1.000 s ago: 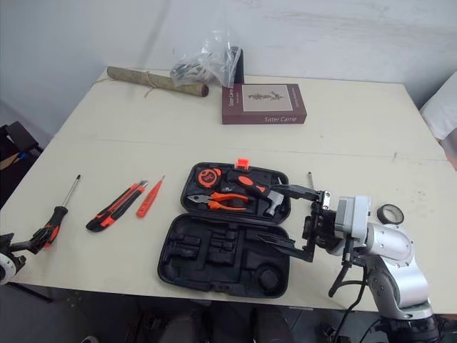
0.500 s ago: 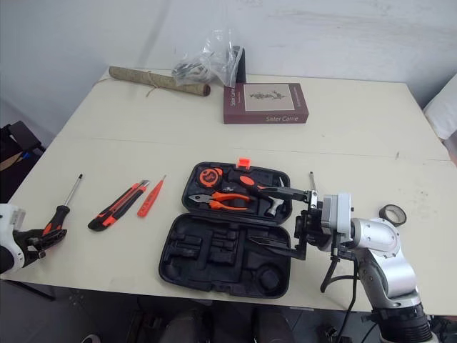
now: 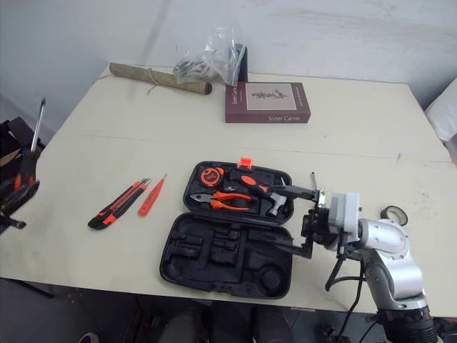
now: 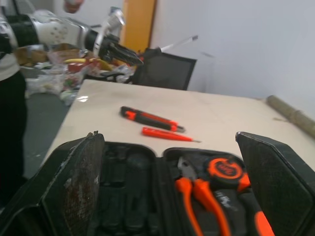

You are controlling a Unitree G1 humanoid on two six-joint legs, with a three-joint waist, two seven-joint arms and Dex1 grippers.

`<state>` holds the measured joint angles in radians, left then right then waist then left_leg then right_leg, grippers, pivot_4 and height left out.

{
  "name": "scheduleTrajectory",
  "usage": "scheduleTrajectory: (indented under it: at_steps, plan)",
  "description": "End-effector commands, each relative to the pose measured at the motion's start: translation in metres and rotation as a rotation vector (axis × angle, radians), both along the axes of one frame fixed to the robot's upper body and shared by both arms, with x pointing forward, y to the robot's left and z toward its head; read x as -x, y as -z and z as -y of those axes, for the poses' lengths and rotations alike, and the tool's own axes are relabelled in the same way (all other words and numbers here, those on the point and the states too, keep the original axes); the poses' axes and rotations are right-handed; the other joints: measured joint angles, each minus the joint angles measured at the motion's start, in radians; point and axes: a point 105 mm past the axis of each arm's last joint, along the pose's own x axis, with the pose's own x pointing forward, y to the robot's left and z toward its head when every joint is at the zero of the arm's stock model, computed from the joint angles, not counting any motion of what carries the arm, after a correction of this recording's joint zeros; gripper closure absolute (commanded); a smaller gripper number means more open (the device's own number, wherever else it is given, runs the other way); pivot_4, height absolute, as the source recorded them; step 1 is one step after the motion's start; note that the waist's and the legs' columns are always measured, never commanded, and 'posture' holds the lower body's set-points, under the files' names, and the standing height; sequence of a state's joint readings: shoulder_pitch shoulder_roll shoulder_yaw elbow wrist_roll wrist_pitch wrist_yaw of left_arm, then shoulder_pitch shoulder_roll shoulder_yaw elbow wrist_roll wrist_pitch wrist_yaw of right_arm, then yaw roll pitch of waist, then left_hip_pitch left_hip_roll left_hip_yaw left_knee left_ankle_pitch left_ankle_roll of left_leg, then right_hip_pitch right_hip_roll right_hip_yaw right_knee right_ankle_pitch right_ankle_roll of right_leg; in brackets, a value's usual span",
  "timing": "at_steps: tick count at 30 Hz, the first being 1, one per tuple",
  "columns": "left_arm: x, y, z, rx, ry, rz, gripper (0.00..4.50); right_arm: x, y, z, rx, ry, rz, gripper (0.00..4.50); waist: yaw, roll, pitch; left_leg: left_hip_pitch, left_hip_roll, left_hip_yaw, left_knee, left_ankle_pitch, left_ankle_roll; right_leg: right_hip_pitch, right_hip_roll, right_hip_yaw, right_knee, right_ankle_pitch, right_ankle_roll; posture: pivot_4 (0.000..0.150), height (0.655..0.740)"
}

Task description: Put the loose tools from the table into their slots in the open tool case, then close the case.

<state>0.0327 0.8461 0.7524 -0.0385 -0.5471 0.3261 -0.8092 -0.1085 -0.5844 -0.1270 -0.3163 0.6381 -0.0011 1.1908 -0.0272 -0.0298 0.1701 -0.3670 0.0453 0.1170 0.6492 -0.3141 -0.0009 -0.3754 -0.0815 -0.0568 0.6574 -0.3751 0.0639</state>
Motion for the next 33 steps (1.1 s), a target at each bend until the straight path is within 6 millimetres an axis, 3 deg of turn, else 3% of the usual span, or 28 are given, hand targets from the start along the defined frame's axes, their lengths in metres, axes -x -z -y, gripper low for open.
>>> scheduleTrajectory:
  at_steps: [1,2,7,11,14,17,21,27,33]
  plan:
    - [0.006,0.006,0.086,-0.302,0.461,-0.117,3.71,0.005,-0.005,0.012,0.033,0.018,0.012,0.0,0.0,0.001,0.001,0.0,0.0,0.0,0.0,0.0,0.0,0.0,0.0,0.0,0.0,0.0,0.0,0.15,0.74]
    - [0.008,0.011,0.109,-0.388,0.582,-0.162,3.71,0.005,-0.002,0.016,0.05,0.026,-0.006,0.0,0.002,0.002,0.001,0.0,0.0,0.0,-0.001,0.0,0.0,0.0,0.0,0.0,-0.001,0.0,0.0,0.15,0.74]
    - [0.009,0.016,0.178,-0.567,0.94,-0.229,3.71,0.005,0.007,0.037,0.119,0.087,-0.039,0.0,0.001,0.005,0.003,-0.001,0.0,0.0,0.0,0.0,0.001,0.0,0.002,0.0,-0.001,0.0,0.0,0.15,0.74]
    - [-0.006,0.037,0.207,-0.738,1.038,-0.293,3.71,0.008,0.015,0.053,0.157,0.133,-0.068,0.0,-0.003,0.011,0.006,0.0,0.001,0.003,0.0,0.004,-0.001,0.0,0.005,0.003,-0.001,0.0,0.0,0.15,0.74]
    - [-0.003,0.052,0.222,-0.742,1.099,-0.41,3.71,0.01,0.019,0.058,0.163,0.168,-0.069,0.0,-0.002,0.012,0.007,-0.001,0.002,0.005,0.0,0.005,-0.001,-0.001,0.009,0.005,0.0,0.0,0.001,0.15,0.74]
    - [-0.011,0.059,0.238,-0.746,1.086,-0.401,3.71,0.014,0.022,0.057,0.155,0.185,-0.072,0.0,0.001,0.012,0.008,0.0,0.003,0.005,0.001,0.005,-0.002,-0.002,0.009,0.006,0.001,0.0,0.001,0.15,0.74]
    - [-0.024,0.06,0.245,-0.763,1.05,-0.393,3.71,0.02,0.022,0.05,0.142,0.188,-0.075,0.0,0.005,0.012,0.008,-0.001,0.003,0.003,0.004,0.005,-0.002,-0.001,0.009,0.006,0.002,0.001,0.001,0.15,0.74]
    - [-0.038,0.062,0.232,-0.858,0.982,-0.405,3.71,0.023,0.021,0.046,0.145,0.204,-0.082,0.0,0.002,0.012,0.008,-0.001,0.003,0.003,0.003,0.005,-0.002,-0.001,0.009,0.006,0.002,0.001,0.001,0.15,0.74]
    - [-0.04,0.069,0.236,-0.879,0.996,-0.406,3.71,0.025,0.02,0.046,0.147,0.212,-0.08,0.0,0.005,0.012,0.008,-0.001,0.003,0.003,0.004,0.005,-0.002,-0.001,0.009,0.006,0.002,0.001,0.001,0.15,0.74]
